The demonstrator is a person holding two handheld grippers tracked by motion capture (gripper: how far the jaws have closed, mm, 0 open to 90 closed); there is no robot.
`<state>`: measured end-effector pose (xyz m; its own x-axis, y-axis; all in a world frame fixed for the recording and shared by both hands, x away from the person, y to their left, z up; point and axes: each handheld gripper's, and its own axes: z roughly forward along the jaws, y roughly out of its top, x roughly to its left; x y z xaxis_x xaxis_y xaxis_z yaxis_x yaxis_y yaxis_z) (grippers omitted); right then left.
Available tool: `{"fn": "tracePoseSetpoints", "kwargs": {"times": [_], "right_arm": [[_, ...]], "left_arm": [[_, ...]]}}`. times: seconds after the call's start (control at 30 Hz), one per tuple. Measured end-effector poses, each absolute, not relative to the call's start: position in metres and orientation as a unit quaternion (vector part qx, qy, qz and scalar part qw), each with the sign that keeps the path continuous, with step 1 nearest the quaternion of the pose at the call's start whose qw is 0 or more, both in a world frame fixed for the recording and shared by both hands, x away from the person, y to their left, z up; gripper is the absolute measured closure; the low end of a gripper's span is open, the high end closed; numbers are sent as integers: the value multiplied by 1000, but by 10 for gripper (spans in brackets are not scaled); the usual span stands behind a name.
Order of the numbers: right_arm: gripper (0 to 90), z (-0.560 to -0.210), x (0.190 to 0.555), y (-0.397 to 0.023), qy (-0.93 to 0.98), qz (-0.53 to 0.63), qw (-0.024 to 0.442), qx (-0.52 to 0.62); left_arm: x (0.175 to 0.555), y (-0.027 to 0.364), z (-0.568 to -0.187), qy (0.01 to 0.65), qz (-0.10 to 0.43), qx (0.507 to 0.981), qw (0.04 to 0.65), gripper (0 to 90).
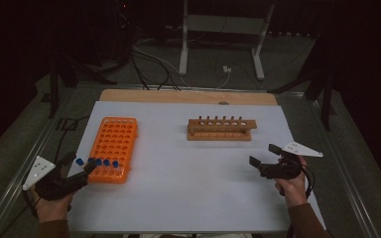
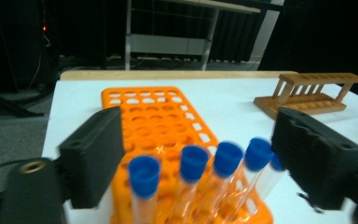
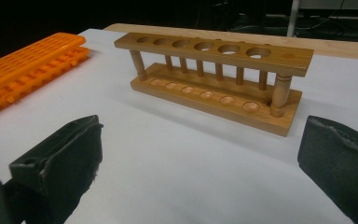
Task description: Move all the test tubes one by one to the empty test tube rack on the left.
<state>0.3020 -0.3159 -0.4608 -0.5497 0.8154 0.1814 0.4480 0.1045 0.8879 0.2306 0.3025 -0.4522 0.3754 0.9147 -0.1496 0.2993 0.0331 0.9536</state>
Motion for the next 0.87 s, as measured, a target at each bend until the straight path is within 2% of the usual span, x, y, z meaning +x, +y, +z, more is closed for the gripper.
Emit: {"fn": "tracePoseSetpoints", "kwargs": {"times": [0.23, 0.57, 0.87], "right_arm": [[0, -460, 299, -318, 715, 516, 186, 434], [0, -460, 286, -322, 703, 535, 217, 415], [0, -457, 280, -325, 689, 552, 233, 407]], "left_arm": [[235, 284, -447, 466, 292, 641, 536, 22], [234, 268, -451, 460, 302, 651, 523, 7], [233, 269, -456, 463, 311, 652, 513, 7]]}}
